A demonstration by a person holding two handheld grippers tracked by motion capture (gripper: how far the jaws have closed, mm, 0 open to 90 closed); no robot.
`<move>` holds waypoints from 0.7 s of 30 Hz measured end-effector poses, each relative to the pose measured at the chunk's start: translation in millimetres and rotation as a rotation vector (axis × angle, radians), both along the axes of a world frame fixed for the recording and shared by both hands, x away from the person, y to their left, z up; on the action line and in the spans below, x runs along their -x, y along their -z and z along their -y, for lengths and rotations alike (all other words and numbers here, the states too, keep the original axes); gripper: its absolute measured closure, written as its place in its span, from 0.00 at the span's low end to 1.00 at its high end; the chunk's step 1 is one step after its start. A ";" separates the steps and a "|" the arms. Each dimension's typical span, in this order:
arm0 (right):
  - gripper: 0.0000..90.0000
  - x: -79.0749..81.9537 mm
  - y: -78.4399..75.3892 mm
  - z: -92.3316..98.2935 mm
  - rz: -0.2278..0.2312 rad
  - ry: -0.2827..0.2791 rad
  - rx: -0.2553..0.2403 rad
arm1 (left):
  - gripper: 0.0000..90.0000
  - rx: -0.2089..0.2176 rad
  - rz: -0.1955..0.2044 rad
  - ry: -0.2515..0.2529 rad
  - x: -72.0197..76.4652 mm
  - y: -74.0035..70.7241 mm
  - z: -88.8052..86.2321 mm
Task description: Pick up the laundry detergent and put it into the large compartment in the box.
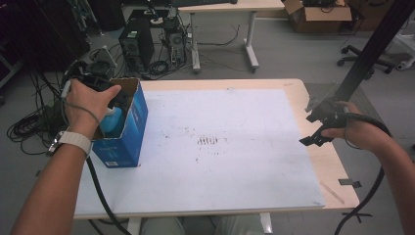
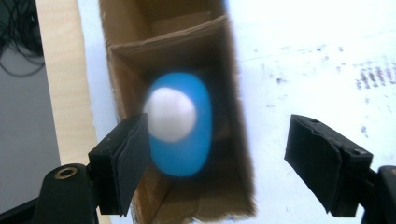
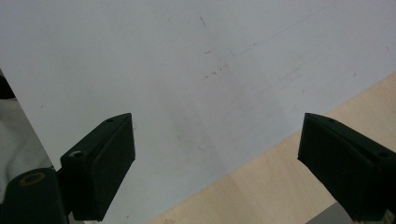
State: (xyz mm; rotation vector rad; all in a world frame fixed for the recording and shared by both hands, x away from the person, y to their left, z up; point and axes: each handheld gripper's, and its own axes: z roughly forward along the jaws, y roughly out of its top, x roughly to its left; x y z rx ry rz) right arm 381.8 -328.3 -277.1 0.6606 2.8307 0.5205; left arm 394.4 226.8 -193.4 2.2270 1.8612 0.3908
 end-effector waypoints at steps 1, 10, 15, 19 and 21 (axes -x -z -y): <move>0.12 0.1 -0.1 0.3 0.000 0.000 0.001 | 0.24 0.000 0.000 0.000 0.0 0.0 0.0; 0.12 2.1 -2.6 -0.1 0.006 -0.003 0.001 | 0.22 0.021 0.046 0.098 13.8 -24.2 30.8; 0.12 3.5 -2.8 0.2 0.007 -0.001 -0.001 | 0.12 0.017 0.051 0.170 22.9 -30.7 52.2; 0.12 4.5 -2.9 0.4 0.008 0.000 -0.003 | 0.09 0.007 0.067 0.218 30.2 -35.7 68.9; 0.12 5.3 -3.7 0.6 0.009 0.000 -0.003 | 0.07 0.007 0.071 0.246 34.2 -37.8 78.6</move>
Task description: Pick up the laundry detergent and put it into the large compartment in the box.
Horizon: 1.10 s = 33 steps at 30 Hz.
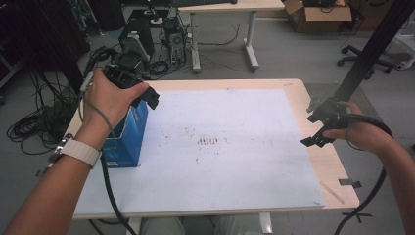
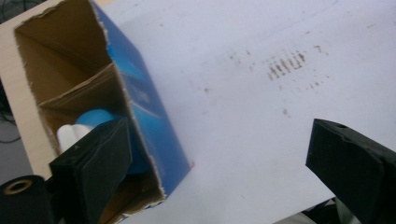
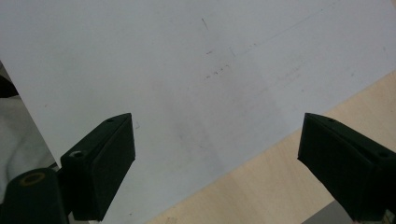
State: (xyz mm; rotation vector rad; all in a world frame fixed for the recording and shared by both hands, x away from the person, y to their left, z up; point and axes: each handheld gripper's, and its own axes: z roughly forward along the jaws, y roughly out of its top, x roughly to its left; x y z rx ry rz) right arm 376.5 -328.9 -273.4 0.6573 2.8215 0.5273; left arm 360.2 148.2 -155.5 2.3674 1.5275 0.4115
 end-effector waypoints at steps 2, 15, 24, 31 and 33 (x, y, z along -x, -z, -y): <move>0.12 1.2 -1.3 0.3 0.002 0.002 -0.002 | 0.06 -0.003 -0.001 0.009 1.1 -0.3 2.8; 0.12 1.3 -4.1 1.0 0.008 0.001 -0.003 | 0.05 0.010 -0.005 0.094 10.5 1.9 33.7; 0.12 1.6 -2.1 -6.7 0.005 -0.015 -0.006 | 0.05 0.030 -0.009 0.131 14.3 8.2 44.6; 0.12 -0.2 -1.5 -8.8 0.005 -0.021 -0.005 | 0.05 0.029 -0.016 0.142 14.4 9.5 47.6; 0.12 -0.4 -1.2 -8.9 0.004 -0.021 -0.004 | 0.05 0.033 -0.021 0.143 14.0 9.3 48.5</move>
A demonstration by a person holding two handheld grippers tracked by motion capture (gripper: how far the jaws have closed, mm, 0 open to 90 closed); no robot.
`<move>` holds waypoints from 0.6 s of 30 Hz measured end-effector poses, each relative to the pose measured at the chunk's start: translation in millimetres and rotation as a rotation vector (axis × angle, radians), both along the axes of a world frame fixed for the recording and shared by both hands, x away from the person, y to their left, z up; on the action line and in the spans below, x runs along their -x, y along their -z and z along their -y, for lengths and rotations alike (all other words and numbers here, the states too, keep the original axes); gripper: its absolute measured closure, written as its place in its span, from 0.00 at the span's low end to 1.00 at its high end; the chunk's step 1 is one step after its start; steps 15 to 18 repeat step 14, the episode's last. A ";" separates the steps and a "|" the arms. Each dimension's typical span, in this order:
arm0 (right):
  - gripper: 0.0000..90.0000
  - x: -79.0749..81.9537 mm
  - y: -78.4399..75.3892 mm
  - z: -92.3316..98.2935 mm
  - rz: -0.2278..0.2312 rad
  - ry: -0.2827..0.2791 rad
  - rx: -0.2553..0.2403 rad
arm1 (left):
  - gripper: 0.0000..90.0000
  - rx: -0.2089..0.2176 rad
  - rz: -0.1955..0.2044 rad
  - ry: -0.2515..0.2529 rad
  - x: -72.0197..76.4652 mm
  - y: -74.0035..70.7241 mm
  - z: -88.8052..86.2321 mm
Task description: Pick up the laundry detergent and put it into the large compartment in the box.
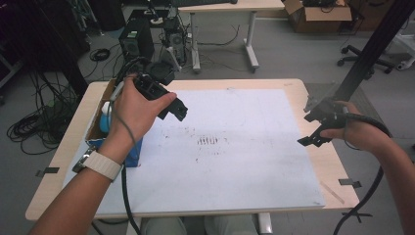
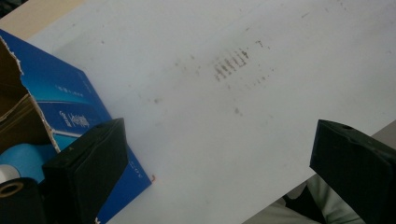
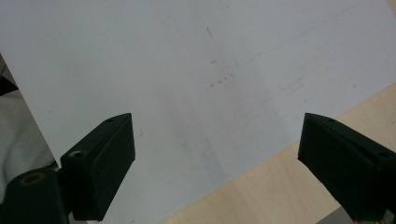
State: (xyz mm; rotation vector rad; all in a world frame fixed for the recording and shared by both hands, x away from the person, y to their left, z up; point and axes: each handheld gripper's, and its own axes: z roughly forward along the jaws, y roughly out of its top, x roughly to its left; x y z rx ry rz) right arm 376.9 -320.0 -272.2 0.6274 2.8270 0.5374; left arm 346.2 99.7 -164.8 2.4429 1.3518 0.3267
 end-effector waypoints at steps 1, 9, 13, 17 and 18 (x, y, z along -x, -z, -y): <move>0.12 -0.3 0.3 0.1 0.001 0.000 -0.001 | 0.05 0.000 0.000 0.000 -0.1 -0.1 0.4; 0.12 -0.3 2.6 2.5 -0.004 0.003 -0.001 | 0.05 0.000 0.001 0.010 -1.3 1.5 4.0; 0.12 -0.4 2.4 2.7 -0.002 0.003 -0.003 | 0.05 0.004 0.003 0.013 -1.7 1.5 3.8; 0.12 -0.4 2.4 2.7 -0.002 0.003 -0.003 | 0.05 0.004 0.003 0.013 -1.7 1.5 3.8; 0.12 -0.4 2.4 2.7 -0.002 0.003 -0.003 | 0.05 0.004 0.003 0.013 -1.7 1.5 3.8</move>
